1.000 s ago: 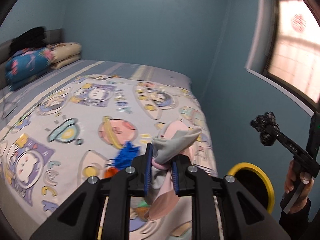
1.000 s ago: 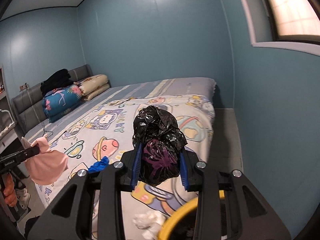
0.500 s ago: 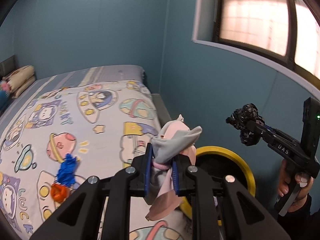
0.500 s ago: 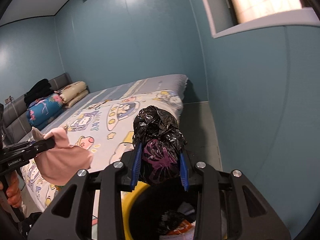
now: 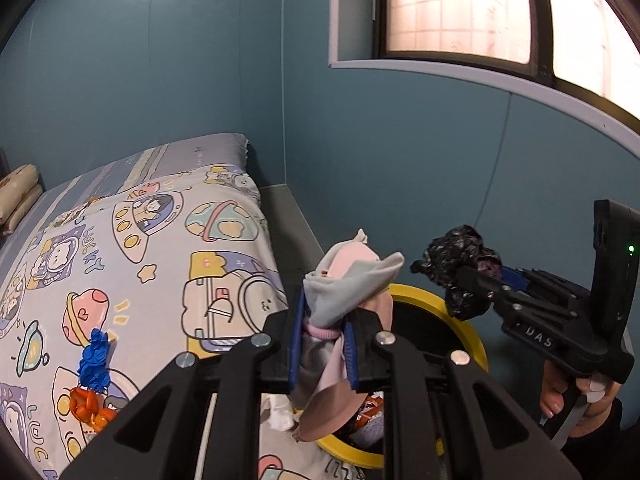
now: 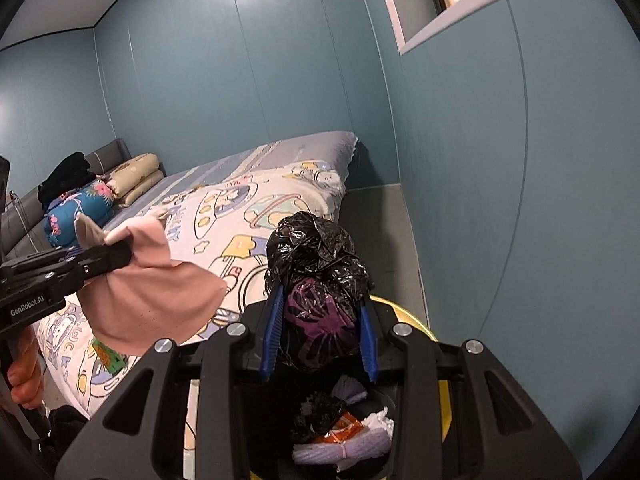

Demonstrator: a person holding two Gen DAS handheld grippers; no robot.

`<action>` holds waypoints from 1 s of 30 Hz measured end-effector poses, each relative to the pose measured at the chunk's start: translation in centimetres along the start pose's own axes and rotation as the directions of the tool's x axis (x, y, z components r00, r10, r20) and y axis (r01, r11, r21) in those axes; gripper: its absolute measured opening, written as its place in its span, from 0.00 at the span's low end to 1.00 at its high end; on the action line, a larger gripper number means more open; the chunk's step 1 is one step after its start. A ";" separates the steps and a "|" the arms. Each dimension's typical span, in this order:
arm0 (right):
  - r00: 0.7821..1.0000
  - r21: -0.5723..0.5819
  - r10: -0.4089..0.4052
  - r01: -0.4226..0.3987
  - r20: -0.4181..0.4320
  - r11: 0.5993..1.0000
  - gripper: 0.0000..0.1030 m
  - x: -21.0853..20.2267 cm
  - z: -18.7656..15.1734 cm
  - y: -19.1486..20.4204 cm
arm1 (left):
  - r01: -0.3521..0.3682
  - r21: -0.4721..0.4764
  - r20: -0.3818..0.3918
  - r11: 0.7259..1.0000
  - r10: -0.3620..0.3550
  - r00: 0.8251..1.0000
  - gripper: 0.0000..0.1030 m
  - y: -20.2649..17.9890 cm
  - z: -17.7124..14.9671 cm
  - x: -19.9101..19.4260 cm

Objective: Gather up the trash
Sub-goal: 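Open both tools to drop the cloth and bag into the bin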

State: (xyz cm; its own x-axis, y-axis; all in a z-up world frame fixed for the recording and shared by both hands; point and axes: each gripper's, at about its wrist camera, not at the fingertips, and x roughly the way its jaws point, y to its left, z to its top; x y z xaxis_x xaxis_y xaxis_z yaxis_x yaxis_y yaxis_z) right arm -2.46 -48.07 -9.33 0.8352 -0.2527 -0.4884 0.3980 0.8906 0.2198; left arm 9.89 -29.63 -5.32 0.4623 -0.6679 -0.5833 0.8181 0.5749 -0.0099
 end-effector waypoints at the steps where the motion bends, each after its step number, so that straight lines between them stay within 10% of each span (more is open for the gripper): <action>1: 1.000 0.003 0.003 -0.003 -0.003 1.000 0.31 0.0 -0.1 -0.2 | 0.002 0.005 -0.002 1.000 -0.002 1.000 0.16 -0.3 0.0 0.2; 12: 0.995 0.024 0.006 -0.003 -0.098 1.000 0.32 1.7 -1.8 -1.9 | 0.084 -0.031 -0.056 0.996 -0.086 0.995 0.16 -2.1 -0.7 4.0; 22: 0.993 0.081 -0.024 0.033 -0.112 0.996 0.58 2.3 -1.8 -3.5 | 0.083 -0.110 -0.066 0.990 -0.091 0.994 0.65 -0.1 -1.4 5.0; 30: 0.995 0.090 -0.020 0.029 -0.099 0.996 0.61 2.1 -1.5 -3.1 | 0.041 -0.158 -0.041 0.987 -0.048 0.998 0.76 2.5 -1.7 4.1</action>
State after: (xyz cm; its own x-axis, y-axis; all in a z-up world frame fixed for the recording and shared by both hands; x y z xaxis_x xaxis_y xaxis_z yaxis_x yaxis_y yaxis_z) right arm -2.51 -50.80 -12.37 0.7857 -0.2315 -0.5737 0.4542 0.8455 0.2808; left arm 13.21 -30.15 -9.15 0.4082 -0.6749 -0.6148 0.7719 0.6147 -0.1623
